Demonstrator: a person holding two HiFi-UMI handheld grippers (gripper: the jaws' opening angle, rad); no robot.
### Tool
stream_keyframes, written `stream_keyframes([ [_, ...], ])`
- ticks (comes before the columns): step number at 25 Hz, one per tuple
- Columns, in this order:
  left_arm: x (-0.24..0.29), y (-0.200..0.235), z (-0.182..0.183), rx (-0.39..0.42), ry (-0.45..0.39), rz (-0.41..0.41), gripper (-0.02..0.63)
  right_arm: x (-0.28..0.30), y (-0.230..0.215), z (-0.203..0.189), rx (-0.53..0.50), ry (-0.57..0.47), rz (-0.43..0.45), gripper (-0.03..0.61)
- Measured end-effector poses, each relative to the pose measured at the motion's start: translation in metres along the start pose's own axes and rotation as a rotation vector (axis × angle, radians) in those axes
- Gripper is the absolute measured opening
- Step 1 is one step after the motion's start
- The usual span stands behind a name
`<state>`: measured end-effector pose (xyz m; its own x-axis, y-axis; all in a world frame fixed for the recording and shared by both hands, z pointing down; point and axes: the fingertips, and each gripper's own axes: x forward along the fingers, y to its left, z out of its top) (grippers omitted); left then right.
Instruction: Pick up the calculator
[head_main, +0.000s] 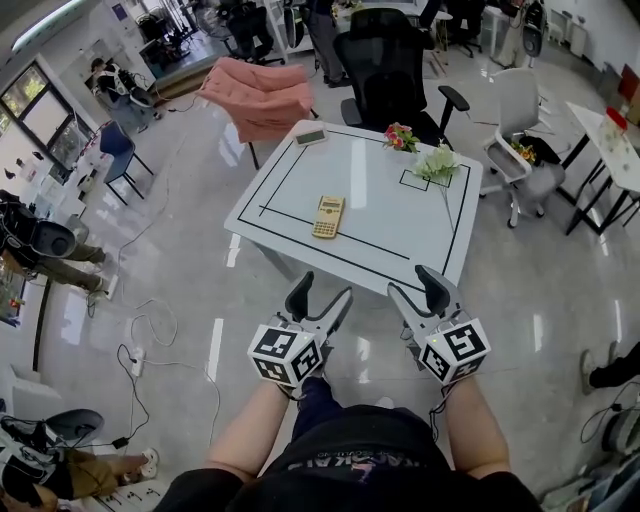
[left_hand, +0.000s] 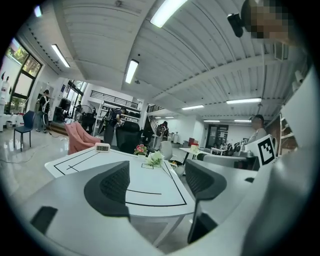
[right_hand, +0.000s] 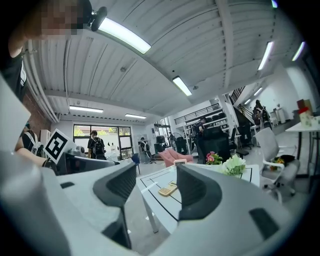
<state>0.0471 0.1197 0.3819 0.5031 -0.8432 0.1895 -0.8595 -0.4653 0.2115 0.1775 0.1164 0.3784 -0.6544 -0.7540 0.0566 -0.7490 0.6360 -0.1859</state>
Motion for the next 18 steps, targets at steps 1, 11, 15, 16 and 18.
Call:
stream_keyframes([
  [1, 0.003, 0.005, 0.001, 0.000, -0.001, -0.009, 0.337, 0.005, -0.001, 0.001, -0.004, -0.001, -0.010, 0.238],
  [11, 0.046, 0.097, 0.015, -0.017, 0.034, -0.095, 0.347, 0.091, 0.001, 0.011, -0.030, 0.011, -0.111, 0.238],
  [15, 0.073, 0.133, 0.011, -0.033, 0.078, -0.133, 0.353, 0.130, -0.005, 0.014, -0.030, 0.026, -0.163, 0.238],
  [16, 0.080, 0.141, 0.009, -0.035, 0.091, -0.144, 0.354, 0.138, -0.007, 0.015, -0.030, 0.028, -0.177, 0.237],
  [18, 0.092, 0.155, 0.006, -0.038, 0.115, -0.169, 0.359, 0.154, -0.009, 0.017, -0.028, 0.033, -0.205, 0.238],
])
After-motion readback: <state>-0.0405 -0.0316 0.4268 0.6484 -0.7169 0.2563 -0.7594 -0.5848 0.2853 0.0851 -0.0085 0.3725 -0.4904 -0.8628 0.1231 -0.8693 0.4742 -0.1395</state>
